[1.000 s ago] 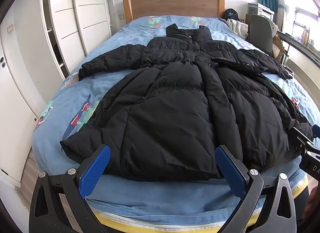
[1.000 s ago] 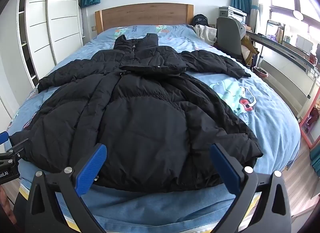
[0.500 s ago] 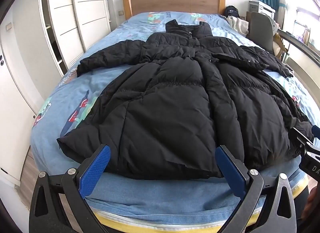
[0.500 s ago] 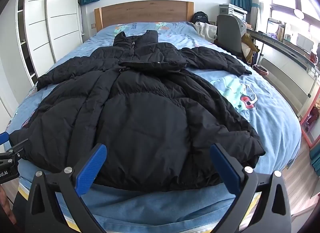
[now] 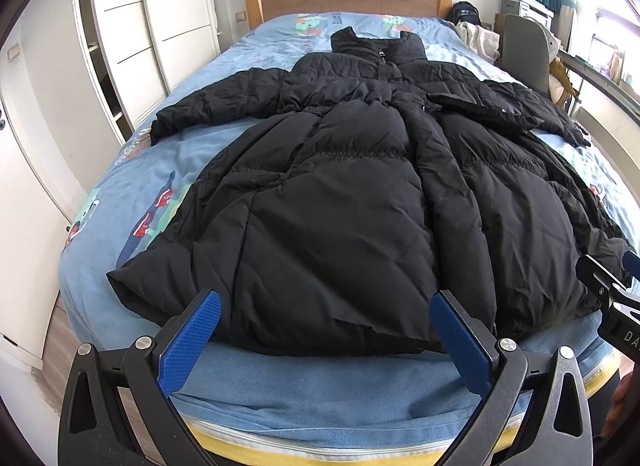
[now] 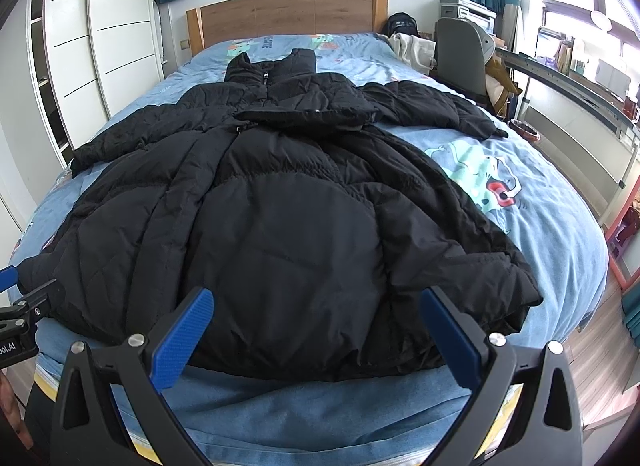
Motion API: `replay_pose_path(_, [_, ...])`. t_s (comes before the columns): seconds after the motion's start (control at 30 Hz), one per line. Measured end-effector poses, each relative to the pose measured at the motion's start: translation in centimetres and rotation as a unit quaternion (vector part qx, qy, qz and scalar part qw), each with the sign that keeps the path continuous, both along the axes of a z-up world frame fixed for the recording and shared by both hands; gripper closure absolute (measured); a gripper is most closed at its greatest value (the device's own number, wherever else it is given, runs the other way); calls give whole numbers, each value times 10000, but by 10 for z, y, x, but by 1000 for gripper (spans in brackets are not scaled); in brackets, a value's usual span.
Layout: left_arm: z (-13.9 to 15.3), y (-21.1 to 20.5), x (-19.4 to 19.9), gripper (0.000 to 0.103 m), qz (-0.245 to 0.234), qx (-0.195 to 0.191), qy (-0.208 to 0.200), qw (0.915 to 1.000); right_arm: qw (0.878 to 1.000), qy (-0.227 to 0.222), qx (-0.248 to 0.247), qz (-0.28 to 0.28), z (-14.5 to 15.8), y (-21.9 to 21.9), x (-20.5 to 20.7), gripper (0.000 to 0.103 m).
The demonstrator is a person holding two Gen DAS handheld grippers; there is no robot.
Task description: Fold large clothes
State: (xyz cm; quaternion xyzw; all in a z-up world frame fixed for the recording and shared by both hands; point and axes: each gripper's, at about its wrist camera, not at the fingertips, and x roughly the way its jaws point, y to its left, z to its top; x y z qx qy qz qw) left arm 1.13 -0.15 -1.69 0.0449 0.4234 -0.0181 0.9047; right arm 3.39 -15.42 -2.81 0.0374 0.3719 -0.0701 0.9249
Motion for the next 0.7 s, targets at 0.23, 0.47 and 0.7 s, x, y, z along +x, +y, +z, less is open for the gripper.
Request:
replay_pose_path(0.23, [-4,0,5,0,12,26,76,10000,10000,70,10,12,-5,0,4,0])
replay_pose_path(0.47, [-6,-1,8,0,12,66,139,9999,9999,134,12,36,-7,1,7,0])
replay_pose_path(0.7, [-7,0,10,0,60,77,154,9998,9999,146,7,83,-8,2,8,0])
